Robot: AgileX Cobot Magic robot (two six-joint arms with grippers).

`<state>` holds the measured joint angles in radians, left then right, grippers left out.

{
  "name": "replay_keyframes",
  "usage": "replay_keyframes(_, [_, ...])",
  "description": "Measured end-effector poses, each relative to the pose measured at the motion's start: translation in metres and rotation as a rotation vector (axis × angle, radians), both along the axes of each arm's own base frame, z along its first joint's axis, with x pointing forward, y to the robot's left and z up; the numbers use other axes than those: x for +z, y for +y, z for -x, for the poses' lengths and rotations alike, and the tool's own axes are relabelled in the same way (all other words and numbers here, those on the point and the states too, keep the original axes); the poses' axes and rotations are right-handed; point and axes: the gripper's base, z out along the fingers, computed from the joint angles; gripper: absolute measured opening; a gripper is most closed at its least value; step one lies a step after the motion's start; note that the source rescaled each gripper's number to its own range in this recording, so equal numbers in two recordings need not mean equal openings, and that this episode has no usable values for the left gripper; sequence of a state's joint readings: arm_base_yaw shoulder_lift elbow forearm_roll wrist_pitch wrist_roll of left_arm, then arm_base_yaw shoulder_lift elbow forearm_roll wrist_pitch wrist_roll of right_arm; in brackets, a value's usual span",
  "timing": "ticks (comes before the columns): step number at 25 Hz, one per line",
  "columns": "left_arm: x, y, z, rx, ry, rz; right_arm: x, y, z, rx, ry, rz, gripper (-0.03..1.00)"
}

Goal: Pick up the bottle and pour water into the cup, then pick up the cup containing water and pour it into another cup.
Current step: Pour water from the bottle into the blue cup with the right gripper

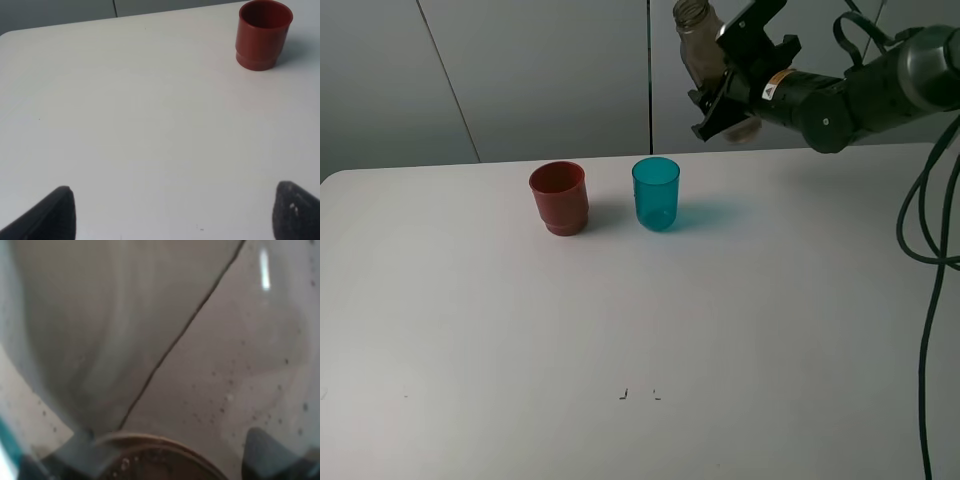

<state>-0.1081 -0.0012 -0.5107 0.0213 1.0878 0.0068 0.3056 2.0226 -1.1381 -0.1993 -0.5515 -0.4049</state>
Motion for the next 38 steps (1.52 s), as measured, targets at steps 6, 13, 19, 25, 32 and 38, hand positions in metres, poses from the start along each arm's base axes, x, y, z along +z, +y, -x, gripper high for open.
replay_keyframes(6, [0.0,0.0,0.0,0.0,0.0,0.0,-0.018,0.001,-0.002,0.028,0.003,0.099,0.01])
replay_keyframes(13, [0.0,0.0,0.0,0.003,0.001,0.006,-0.038,0.002,-0.003,0.073,-0.01,0.241,0.01])
replay_keyframes(19, [0.0,0.0,0.0,0.003,0.001,0.006,-0.05,0.001,-0.003,0.117,-0.04,0.375,0.01])
replay_keyframes(25, [0.0,0.0,0.0,0.003,0.001,0.006,-0.051,0.001,-0.008,0.11,-0.088,0.433,0.01])
replay_keyframes(32, [0.0,0.0,0.0,0.003,0.001,0.006,-0.053,0.003,-0.015,0.125,-0.121,0.489,0.01])
replay_keyframes(38, [0.0,0.0,0.0,0.003,0.001,0.006,-0.053,0.003,-0.015,0.157,-0.165,0.587,0.01])
